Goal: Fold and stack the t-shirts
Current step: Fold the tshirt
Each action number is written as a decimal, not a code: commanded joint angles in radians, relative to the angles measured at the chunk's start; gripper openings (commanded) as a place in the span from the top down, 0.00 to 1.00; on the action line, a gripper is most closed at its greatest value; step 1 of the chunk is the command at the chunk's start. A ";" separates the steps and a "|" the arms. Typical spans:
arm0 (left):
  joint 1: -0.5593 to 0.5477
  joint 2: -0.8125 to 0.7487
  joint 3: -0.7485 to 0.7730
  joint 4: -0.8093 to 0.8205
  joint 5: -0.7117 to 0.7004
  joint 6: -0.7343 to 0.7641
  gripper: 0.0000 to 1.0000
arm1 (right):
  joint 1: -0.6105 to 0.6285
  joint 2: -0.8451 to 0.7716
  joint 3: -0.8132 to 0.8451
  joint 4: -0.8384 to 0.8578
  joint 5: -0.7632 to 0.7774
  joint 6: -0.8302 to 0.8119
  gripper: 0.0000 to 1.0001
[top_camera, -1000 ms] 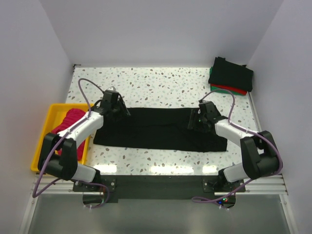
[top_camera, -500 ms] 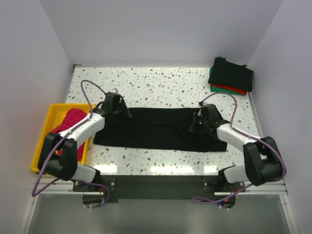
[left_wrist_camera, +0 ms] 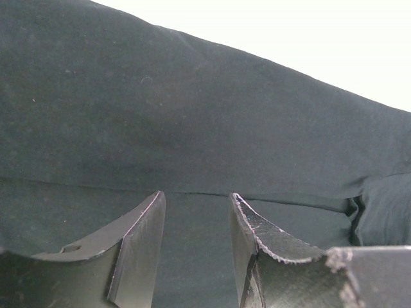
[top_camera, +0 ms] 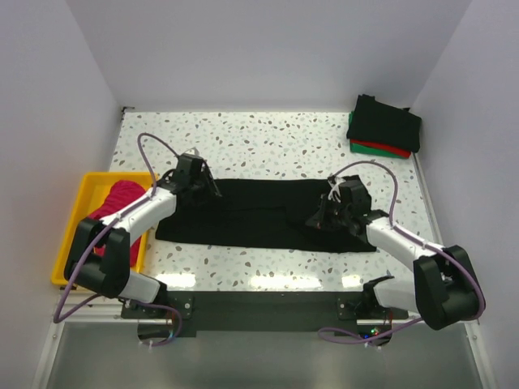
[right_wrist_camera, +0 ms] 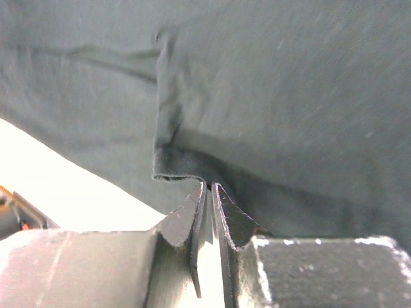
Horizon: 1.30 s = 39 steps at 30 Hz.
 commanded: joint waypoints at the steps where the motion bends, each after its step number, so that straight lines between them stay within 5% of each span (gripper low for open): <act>1: -0.007 0.011 0.013 0.042 0.008 -0.011 0.51 | 0.023 -0.036 -0.041 0.048 -0.081 0.011 0.89; 6: -0.012 0.025 0.016 0.051 0.017 -0.008 0.51 | 0.112 -0.049 -0.031 0.022 -0.065 0.021 0.89; 9: -0.015 0.043 0.030 0.048 0.023 0.009 0.51 | 0.114 -0.114 0.006 -0.061 0.007 0.013 0.69; 10: -0.018 0.051 0.033 0.048 0.023 0.017 0.51 | 0.115 -0.133 0.021 -0.119 0.033 0.008 0.56; 12: -0.026 0.060 0.043 0.039 0.023 0.037 0.51 | 0.114 -0.168 0.067 -0.170 0.078 0.011 0.47; 16: -0.050 0.083 0.053 0.034 0.023 0.058 0.54 | 0.109 -0.112 0.130 -0.243 0.211 0.019 0.46; 27: -0.207 0.211 0.114 -0.041 -0.083 0.121 0.73 | 0.074 0.106 0.215 -0.234 0.267 0.047 0.52; 39: -0.345 0.189 0.011 -0.118 -0.244 0.048 0.77 | 0.040 0.219 0.189 -0.197 0.357 0.097 0.52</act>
